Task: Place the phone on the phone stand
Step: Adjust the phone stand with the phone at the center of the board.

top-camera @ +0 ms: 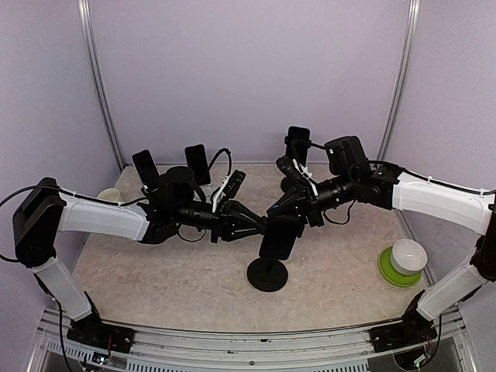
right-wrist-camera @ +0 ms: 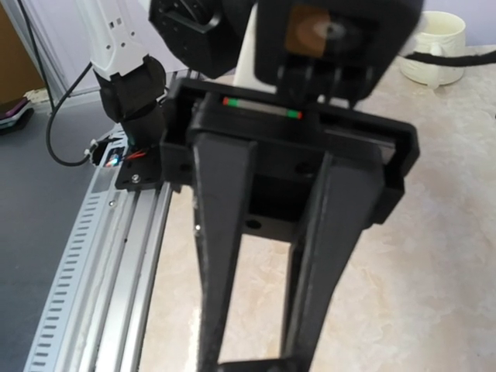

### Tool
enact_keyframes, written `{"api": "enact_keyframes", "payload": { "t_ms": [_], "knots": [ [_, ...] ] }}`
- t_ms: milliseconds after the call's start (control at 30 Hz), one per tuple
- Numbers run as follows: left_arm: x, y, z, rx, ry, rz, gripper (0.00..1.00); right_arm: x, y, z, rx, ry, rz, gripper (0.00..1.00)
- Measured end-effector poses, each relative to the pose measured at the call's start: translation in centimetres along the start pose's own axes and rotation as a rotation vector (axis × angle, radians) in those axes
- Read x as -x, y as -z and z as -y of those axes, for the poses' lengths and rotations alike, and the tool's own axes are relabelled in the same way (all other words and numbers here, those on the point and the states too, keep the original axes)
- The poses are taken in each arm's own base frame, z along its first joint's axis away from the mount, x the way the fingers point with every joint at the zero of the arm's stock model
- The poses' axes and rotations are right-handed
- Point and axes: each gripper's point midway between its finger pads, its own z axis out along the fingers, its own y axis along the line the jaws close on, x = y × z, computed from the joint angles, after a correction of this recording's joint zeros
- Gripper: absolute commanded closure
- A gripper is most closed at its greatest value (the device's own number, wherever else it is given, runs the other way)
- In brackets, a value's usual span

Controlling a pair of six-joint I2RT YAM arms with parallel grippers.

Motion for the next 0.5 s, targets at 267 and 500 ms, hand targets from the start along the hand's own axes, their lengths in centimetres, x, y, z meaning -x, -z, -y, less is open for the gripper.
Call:
{"api": "enact_keyframes", "payload": {
  "t_ms": [267, 500],
  "knots": [
    [-0.2, -0.1, -0.1, 0.004, -0.004, -0.007, 0.73, 0.2, -0.1, -0.1, 0.01, 0.001, 0.004, 1.0],
    [0.0, 0.9, -1.3, 0.044, 0.008, -0.007, 0.61, 0.2, -0.3, -0.1, 0.009, -0.014, -0.013, 1.0]
  ]
}}
